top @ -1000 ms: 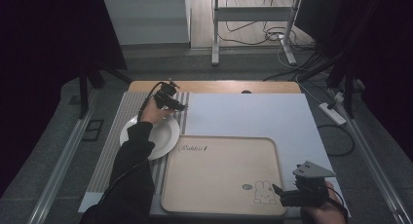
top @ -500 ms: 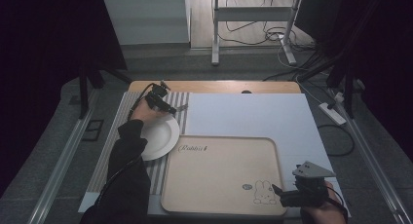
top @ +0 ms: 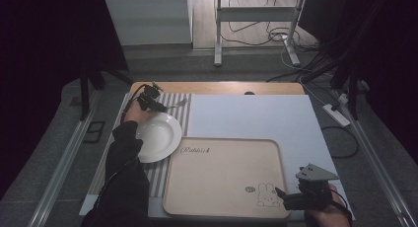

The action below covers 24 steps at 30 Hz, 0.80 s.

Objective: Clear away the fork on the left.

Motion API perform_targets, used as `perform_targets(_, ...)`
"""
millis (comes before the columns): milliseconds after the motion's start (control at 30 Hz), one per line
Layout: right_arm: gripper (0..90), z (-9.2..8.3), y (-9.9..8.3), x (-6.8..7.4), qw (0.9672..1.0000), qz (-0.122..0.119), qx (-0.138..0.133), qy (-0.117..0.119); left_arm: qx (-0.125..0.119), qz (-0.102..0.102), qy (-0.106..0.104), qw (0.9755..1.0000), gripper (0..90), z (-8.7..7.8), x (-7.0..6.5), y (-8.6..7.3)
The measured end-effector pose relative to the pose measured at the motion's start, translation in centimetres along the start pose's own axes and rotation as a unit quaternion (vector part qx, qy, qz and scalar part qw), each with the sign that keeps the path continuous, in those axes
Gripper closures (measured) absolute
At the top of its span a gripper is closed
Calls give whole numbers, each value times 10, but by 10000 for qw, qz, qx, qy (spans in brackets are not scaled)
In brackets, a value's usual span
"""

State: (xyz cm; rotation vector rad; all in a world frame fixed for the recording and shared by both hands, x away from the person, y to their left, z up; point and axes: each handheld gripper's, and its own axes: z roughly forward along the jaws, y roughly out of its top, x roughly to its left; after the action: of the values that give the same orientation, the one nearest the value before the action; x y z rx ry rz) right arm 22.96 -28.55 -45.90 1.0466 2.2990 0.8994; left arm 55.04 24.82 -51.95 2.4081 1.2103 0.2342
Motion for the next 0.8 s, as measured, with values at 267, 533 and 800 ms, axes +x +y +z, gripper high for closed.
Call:
perform_targets(267,0,0,0,0,10000,-18,2,-3,85,326,-95,9994,843,-2,-3,0)
perform_targets(533,0,0,0,0,10000,-22,8,8,35,286,-139,9995,843,-3,-1,-1)
perform_targets(800,0,0,0,0,10000,-22,4,5,99,290,126,9995,844,-13,6,1)
